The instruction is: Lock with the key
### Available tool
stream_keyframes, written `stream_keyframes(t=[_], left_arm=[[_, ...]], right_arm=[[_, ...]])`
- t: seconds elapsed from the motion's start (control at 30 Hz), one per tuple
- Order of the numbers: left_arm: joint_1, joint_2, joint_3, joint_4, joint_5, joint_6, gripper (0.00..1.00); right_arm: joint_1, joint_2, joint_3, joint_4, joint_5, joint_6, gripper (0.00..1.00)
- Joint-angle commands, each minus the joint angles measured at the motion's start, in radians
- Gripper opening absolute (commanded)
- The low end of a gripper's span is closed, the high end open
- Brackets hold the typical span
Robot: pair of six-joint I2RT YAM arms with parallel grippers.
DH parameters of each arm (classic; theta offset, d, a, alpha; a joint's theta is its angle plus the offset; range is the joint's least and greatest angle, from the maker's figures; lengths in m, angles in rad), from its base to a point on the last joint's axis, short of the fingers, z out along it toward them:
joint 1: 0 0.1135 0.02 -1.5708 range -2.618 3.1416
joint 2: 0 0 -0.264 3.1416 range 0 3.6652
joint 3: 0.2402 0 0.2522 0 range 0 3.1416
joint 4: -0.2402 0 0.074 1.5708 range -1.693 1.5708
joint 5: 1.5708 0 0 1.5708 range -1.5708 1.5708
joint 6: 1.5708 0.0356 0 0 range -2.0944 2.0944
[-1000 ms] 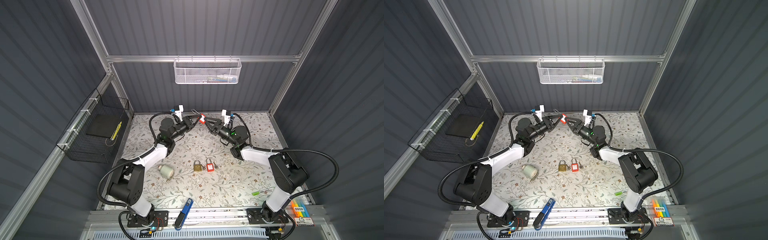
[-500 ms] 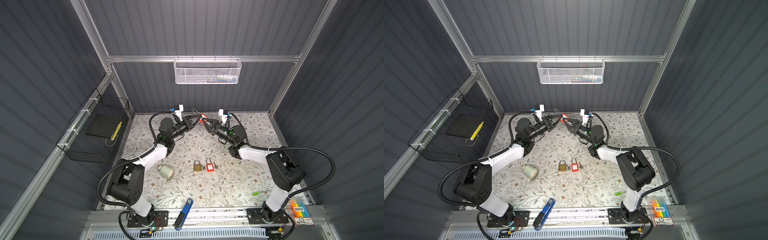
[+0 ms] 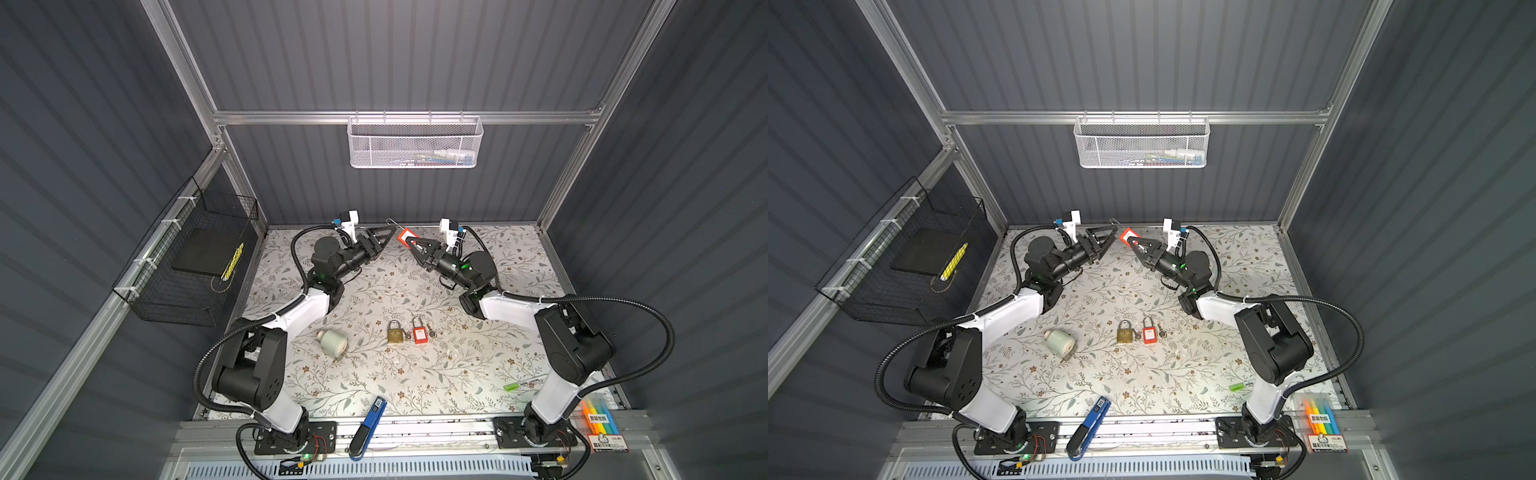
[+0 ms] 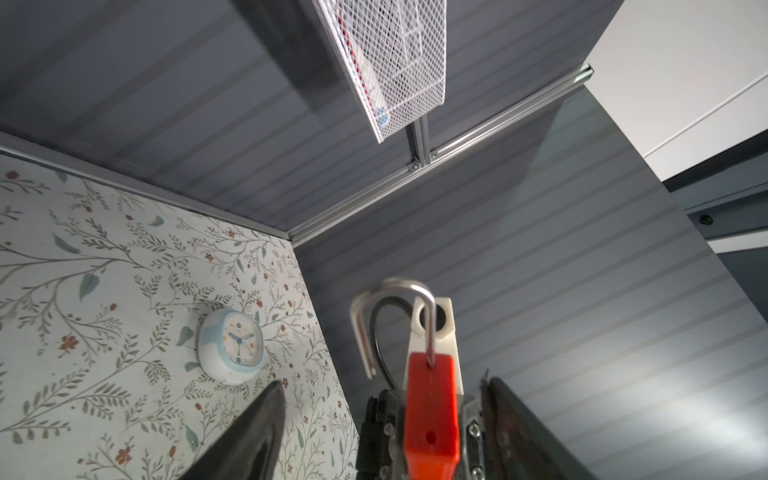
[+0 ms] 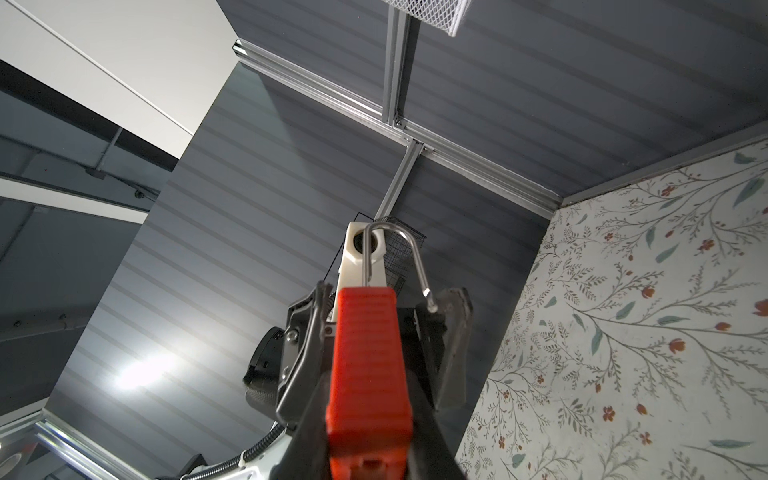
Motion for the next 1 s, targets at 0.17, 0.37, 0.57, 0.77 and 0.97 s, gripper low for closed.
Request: stream_keyframes(t=[0.17,0.37,0.57,0.77,0.97], left_arm=[[0.04,-0.019,0.024,0.019,0.06,0.011,0.78],[0.04,0.004,0.057,0.043,0.103,-0.015,0.78],[0.04,0.002,0.064,0.053,0.125,-0.034,0.66],[0.04,-0.004,0.05,0.054,0.132,-0.041,0.48],[0.04,-0.001,0.042,0.057,0.123,-0.046,0.29]], right_arm=[[0.02,-0.04,-0.041,0.063,-0.054,0.012,0.01],[0.039,-0.015,-0.035,0.074,-0.073,0.027,0.0],[0.038,0.005,-0.028,0.062,-0.055,0.013,0.0],[0.031,0.017,-0.015,0.06,-0.056,0.006,0.0],[0.026,0.011,-0.02,0.059,-0.067,-0.012,0.0]])
